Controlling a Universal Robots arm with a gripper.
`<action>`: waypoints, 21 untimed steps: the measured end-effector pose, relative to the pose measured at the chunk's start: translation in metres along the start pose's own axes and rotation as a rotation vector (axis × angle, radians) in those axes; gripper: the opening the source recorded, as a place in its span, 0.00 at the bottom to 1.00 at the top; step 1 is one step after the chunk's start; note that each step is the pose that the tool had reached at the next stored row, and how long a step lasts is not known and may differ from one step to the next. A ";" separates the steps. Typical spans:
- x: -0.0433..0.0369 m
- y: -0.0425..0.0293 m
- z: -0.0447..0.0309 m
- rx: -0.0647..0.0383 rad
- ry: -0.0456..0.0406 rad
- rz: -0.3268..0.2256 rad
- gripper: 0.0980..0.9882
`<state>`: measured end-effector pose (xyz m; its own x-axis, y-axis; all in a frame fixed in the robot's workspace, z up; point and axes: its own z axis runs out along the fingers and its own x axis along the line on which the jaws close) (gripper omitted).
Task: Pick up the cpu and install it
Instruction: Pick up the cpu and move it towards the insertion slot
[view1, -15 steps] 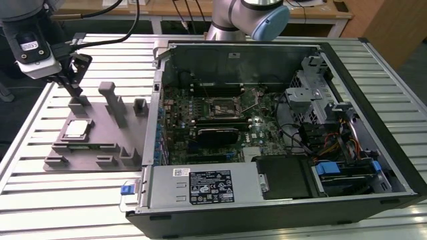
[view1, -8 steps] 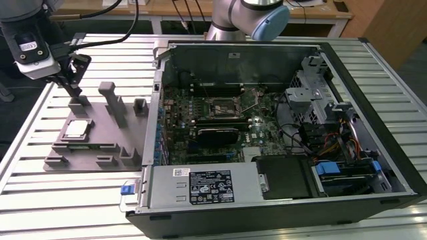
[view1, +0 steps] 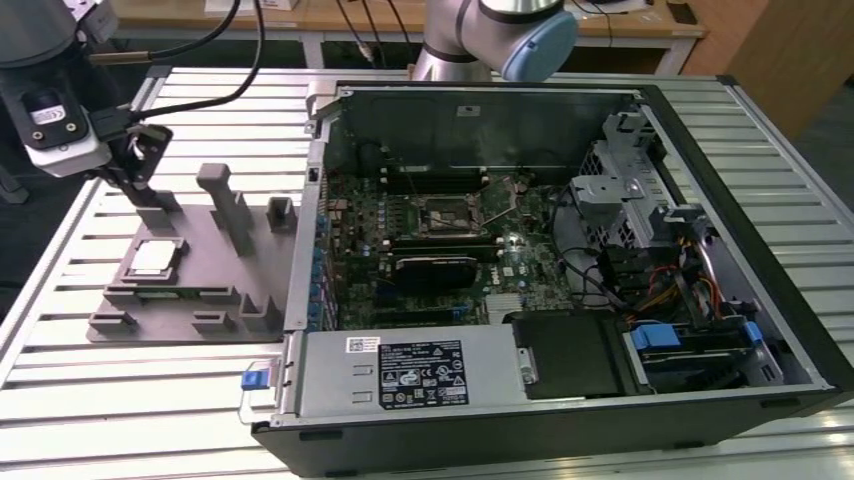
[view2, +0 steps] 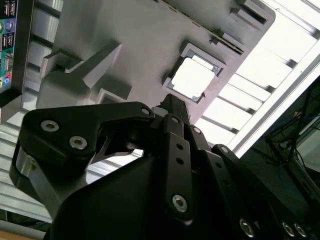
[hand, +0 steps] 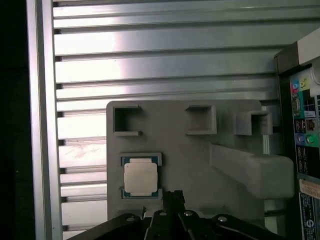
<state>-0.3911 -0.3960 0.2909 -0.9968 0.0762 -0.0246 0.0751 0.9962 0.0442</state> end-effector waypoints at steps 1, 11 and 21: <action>0.0011 -0.0001 0.0009 0.000 0.0000 0.000 0.01; 0.0122 -0.0014 0.0121 0.000 0.0000 0.000 0.01; 0.0196 -0.0025 0.0226 0.000 -0.0001 0.000 0.01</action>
<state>-0.4102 -0.3960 0.2678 -0.9968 0.0762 -0.0247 0.0751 0.9962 0.0443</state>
